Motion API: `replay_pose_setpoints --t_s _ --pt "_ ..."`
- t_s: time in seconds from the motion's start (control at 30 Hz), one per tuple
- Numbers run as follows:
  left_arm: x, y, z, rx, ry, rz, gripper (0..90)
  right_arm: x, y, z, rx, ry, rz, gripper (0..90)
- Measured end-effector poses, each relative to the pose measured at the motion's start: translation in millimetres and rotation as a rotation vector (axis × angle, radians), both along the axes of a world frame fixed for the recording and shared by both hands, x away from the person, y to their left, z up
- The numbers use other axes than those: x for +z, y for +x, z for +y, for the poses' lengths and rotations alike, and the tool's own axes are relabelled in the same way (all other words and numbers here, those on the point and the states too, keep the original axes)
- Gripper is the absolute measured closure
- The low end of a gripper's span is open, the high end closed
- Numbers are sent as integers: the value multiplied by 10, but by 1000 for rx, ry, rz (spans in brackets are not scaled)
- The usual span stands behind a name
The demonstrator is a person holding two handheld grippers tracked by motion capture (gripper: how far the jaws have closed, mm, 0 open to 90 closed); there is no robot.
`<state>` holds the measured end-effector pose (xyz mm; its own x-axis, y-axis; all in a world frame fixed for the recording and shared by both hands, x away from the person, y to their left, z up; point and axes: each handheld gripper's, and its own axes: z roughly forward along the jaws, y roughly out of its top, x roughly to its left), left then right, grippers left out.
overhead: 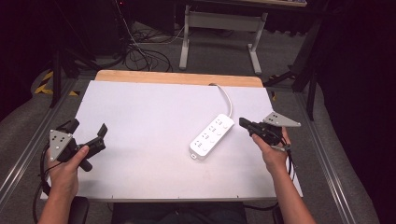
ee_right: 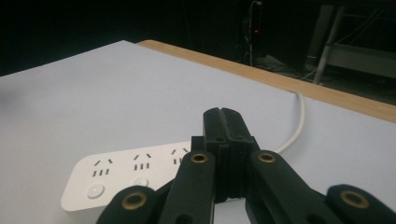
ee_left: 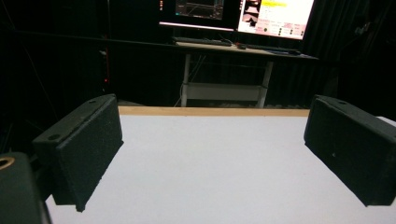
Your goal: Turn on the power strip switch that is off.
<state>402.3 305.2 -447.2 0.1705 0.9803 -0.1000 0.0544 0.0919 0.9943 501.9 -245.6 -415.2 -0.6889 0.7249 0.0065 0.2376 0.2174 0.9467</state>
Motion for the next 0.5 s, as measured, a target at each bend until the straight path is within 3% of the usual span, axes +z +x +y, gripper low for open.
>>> replay_pose_setpoints --t_s 0.5 --pt "-5 -69 41 11 6 1 44 -84 99 321 100 -71 64 900"
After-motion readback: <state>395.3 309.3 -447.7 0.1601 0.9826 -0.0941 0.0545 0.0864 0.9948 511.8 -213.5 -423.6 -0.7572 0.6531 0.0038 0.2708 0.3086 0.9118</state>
